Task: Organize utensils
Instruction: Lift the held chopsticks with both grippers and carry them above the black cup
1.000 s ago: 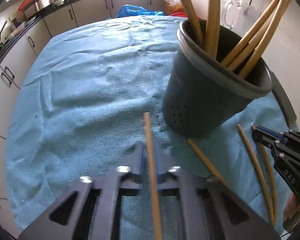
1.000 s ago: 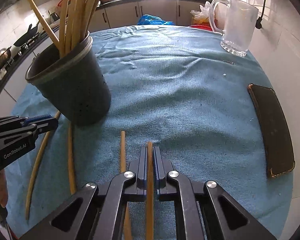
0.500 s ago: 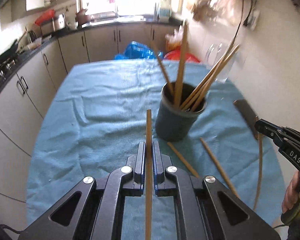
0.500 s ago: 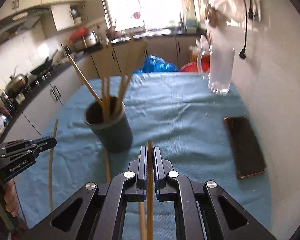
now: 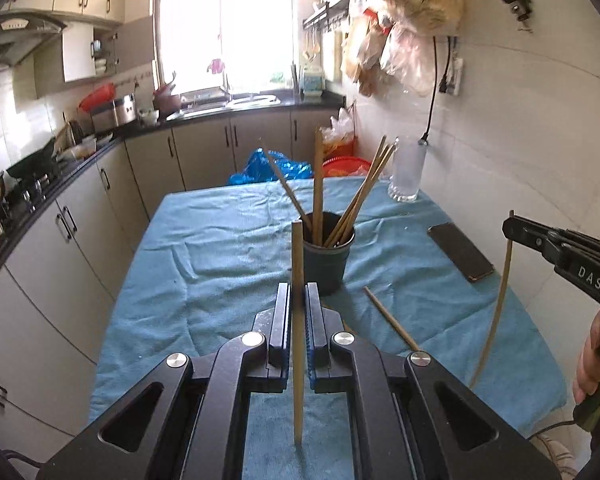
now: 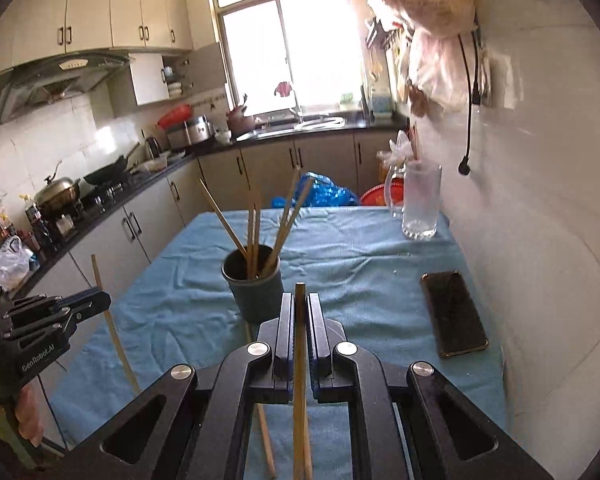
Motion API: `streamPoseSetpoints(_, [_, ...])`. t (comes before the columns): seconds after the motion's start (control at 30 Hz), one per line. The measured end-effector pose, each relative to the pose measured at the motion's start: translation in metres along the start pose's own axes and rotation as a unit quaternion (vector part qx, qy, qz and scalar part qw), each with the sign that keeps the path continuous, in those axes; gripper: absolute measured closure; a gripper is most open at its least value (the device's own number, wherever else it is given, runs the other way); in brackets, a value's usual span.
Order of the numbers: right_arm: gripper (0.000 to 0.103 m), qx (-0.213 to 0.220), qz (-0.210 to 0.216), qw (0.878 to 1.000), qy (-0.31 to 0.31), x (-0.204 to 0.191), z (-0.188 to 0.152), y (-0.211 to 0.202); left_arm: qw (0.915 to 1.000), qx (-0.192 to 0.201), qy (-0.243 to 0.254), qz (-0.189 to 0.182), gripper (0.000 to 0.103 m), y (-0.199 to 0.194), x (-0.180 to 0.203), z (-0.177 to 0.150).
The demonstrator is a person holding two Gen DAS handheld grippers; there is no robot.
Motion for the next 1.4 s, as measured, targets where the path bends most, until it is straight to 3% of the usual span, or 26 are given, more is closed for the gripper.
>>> streamPoseSetpoints(0.4, [0.097,0.041,0.003,0.999,-0.009,-0.012,0.038,-0.021,0.9993,0.031,-0.004,-0.022,0.097,-0.018,0.007,0.038])
streamPoseSetpoints(0.63, [0.097,0.059,0.013,0.998,-0.023,-0.029,0.061,-0.02,0.9993,0.036,0.006,-0.012,0.097,-0.017,0.003,0.054])
streamPoseSetpoints(1.4, [0.097,0.06,0.025,0.998,0.006,-0.035,0.097,0.013,0.999,0.035,0.026,-0.01,0.097,-0.011,-0.005,0.085])
Point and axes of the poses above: each gripper's, at about its wrist camera, not at the fingertips, and y roughly the way its jaws point, x to its right, z to its top, the point moved 6 cm from there along y, roughly the way its jaws point, and after that the axes turned 12 degrees about x, right-handed, at the moved point
